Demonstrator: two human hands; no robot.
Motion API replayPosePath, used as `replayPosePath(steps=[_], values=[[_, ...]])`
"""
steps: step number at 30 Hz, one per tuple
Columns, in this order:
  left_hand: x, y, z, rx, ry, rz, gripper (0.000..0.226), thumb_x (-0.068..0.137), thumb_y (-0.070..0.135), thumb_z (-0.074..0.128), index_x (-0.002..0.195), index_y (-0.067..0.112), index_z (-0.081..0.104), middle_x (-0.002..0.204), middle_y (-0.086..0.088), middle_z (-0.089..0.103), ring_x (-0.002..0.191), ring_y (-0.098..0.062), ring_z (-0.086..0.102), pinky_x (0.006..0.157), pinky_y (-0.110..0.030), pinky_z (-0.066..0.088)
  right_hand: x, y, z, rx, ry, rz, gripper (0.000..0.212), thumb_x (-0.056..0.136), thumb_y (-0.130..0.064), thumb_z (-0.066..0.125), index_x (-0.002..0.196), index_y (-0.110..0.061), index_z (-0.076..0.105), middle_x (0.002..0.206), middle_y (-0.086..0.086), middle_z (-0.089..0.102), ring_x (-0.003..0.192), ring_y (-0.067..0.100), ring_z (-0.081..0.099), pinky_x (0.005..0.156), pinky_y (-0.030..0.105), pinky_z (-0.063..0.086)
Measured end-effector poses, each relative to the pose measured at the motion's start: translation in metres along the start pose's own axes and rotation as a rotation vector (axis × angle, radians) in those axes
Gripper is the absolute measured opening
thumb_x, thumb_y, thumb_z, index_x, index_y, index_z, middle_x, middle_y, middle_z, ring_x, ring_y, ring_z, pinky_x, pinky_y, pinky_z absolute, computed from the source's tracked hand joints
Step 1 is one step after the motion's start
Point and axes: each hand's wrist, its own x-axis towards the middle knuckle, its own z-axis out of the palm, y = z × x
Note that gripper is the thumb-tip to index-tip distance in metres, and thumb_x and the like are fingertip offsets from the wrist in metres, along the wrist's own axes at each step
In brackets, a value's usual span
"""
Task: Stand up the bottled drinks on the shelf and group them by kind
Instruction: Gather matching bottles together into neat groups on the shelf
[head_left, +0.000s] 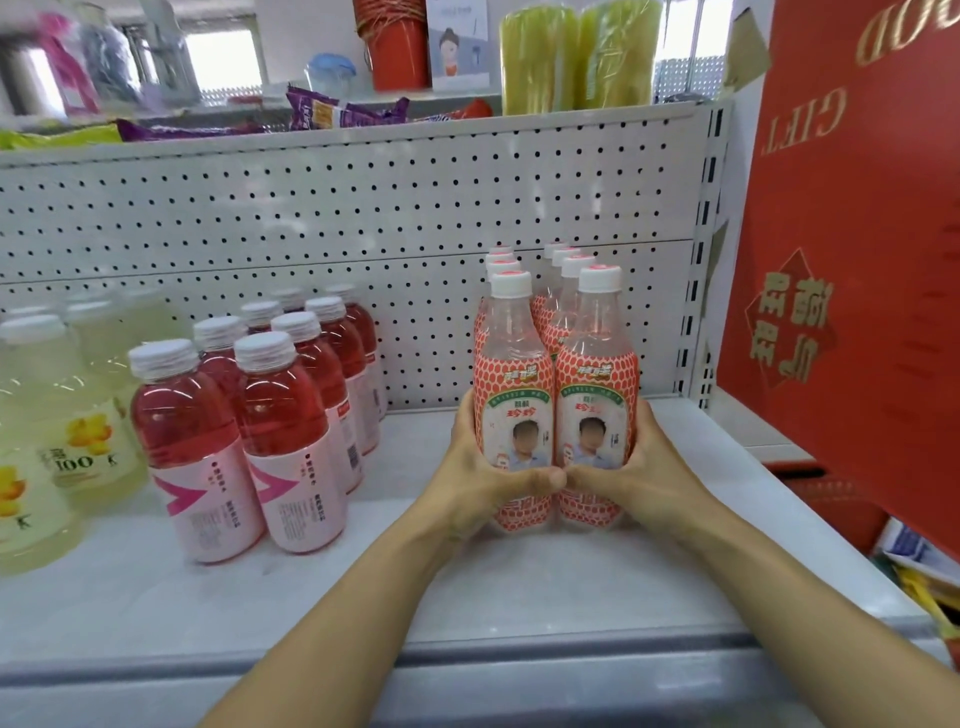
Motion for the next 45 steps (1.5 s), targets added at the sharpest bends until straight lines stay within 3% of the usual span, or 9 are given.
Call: replayPosePath(steps=[7, 14, 18, 26, 29, 32, 36, 40, 45], values=[[0.013, 0.020, -0.002, -0.056, 0.133, 0.002, 0.127, 0.047, 0.082, 0.077, 0.152, 0.031, 0.026, 0.148, -0.011, 0.050, 0.127, -0.031, 0.058, 0.100, -0.055, 0.050, 0.004, 0.007, -0.002, 0.048, -0.004, 0.030, 0.091, 0.065, -0.008, 0.090, 0.138, -0.030, 0.039, 0.120, -0.006, 0.068, 0.106, 0.013, 0.069, 0.089, 0.041, 0.058], [0.012, 0.025, 0.002, -0.007, 0.028, 0.045, 0.126, 0.046, 0.079, 0.079, 0.147, 0.018, 0.037, 0.130, -0.010, 0.065, 0.117, -0.031, 0.065, 0.097, -0.053, 0.053, 0.002, 0.003, -0.002, 0.068, -0.016, 0.029, 0.090, 0.067, -0.001, 0.087, 0.139, -0.026, 0.039, 0.117, -0.005, 0.069, 0.097, 0.006, 0.071, 0.070, 0.022, 0.059], [0.003, 0.014, -0.003, 0.099, 0.026, 0.047, 0.113, 0.053, 0.043, 0.093, 0.147, 0.028, 0.032, 0.120, 0.006, 0.070, 0.108, -0.012, 0.069, 0.089, -0.034, 0.059, -0.004, 0.000, -0.003, 0.034, 0.010, 0.009, 0.092, 0.066, -0.010, 0.090, 0.140, -0.030, 0.039, 0.117, -0.009, 0.068, 0.098, 0.005, 0.069, 0.077, 0.025, 0.059], [-0.007, 0.016, 0.000, 0.143, 0.000, 0.037, 0.096, 0.076, 0.005, 0.081, 0.151, 0.024, 0.024, 0.130, -0.003, 0.063, 0.112, -0.011, 0.067, 0.081, -0.022, 0.057, -0.009, -0.005, -0.002, 0.031, -0.003, -0.021, 0.086, 0.069, -0.013, 0.089, 0.138, -0.031, 0.041, 0.119, -0.008, 0.067, 0.103, 0.007, 0.068, 0.089, 0.037, 0.058], [-0.023, 0.032, 0.004, 0.184, 0.040, 0.018, 0.092, 0.076, 0.013, 0.083, 0.149, 0.026, 0.029, 0.134, 0.003, 0.058, 0.110, 0.001, 0.064, 0.082, -0.021, 0.058, -0.017, -0.013, -0.002, 0.018, 0.051, -0.038, 0.086, 0.071, -0.019, 0.087, 0.142, -0.027, 0.039, 0.126, -0.010, 0.062, 0.110, 0.006, 0.062, 0.089, 0.028, 0.055], [-0.058, 0.044, -0.002, 0.343, 0.160, 0.002, 0.095, 0.074, 0.041, 0.081, 0.153, 0.031, 0.029, 0.154, 0.007, 0.041, 0.137, -0.006, 0.041, 0.113, -0.035, 0.040, -0.032, -0.022, 0.004, -0.076, 0.276, -0.132, 0.078, 0.082, -0.028, 0.078, 0.147, -0.026, 0.035, 0.141, -0.010, 0.047, 0.127, 0.006, 0.045, 0.095, 0.021, 0.041], [-0.122, 0.048, -0.035, 0.610, 0.394, 0.290, 0.072, 0.078, 0.052, 0.073, 0.139, 0.027, 0.045, 0.139, 0.014, 0.049, 0.125, 0.001, 0.047, 0.106, -0.025, 0.043, -0.056, -0.047, 0.034, -0.184, 0.533, -0.503, 0.058, 0.088, -0.026, 0.065, 0.140, -0.018, 0.040, 0.139, -0.003, 0.043, 0.131, 0.013, 0.042, 0.112, 0.030, 0.035], [-0.148, 0.045, -0.112, 0.891, 0.703, 0.618, 0.087, 0.072, 0.039, 0.087, 0.139, 0.014, 0.039, 0.139, 0.001, 0.037, 0.128, -0.024, 0.042, 0.106, -0.047, 0.041, -0.058, -0.074, 0.098, -0.238, 0.344, -0.668, 0.059, 0.087, -0.023, 0.070, 0.138, -0.017, 0.041, 0.138, -0.002, 0.044, 0.130, 0.016, 0.045, 0.110, 0.038, 0.040], [-0.131, 0.048, -0.201, 0.529, 0.638, 0.180, 0.147, 0.044, 0.065, 0.091, 0.157, 0.032, 0.002, 0.164, 0.012, 0.010, 0.150, -0.006, 0.019, 0.123, -0.043, 0.021, -0.033, -0.082, 0.179, -0.222, -0.117, -0.171, 0.107, 0.076, -0.042, 0.082, 0.153, -0.041, 0.008, 0.156, -0.023, 0.015, 0.144, 0.006, 0.025, 0.117, 0.036, 0.028]])
